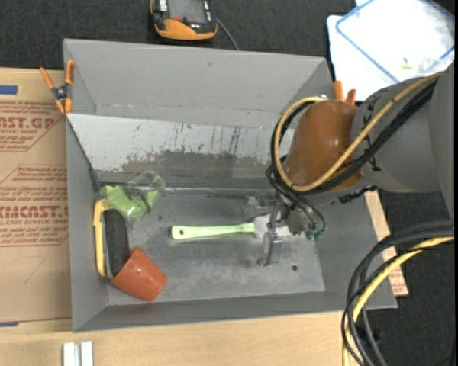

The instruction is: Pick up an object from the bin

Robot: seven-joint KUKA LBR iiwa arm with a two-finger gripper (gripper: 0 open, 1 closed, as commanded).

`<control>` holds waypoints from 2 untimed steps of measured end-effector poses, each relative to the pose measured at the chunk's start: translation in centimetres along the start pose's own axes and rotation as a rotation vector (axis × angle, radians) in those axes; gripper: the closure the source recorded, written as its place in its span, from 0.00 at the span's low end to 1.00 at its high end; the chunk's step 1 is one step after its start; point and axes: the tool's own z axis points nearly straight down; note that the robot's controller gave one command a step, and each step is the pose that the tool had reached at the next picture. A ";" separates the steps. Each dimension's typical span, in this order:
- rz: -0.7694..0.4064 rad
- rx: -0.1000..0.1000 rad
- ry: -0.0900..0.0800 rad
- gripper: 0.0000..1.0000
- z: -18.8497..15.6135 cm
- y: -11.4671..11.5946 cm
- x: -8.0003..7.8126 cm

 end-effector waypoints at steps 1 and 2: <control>-0.141 0.009 -0.024 0.00 3.0 -0.3 -2.6; 0.116 0.000 -0.003 1.00 2.9 1.1 0.1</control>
Offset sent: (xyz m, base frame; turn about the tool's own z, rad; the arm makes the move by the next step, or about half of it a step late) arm -0.0026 0.0104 -0.0292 0.1170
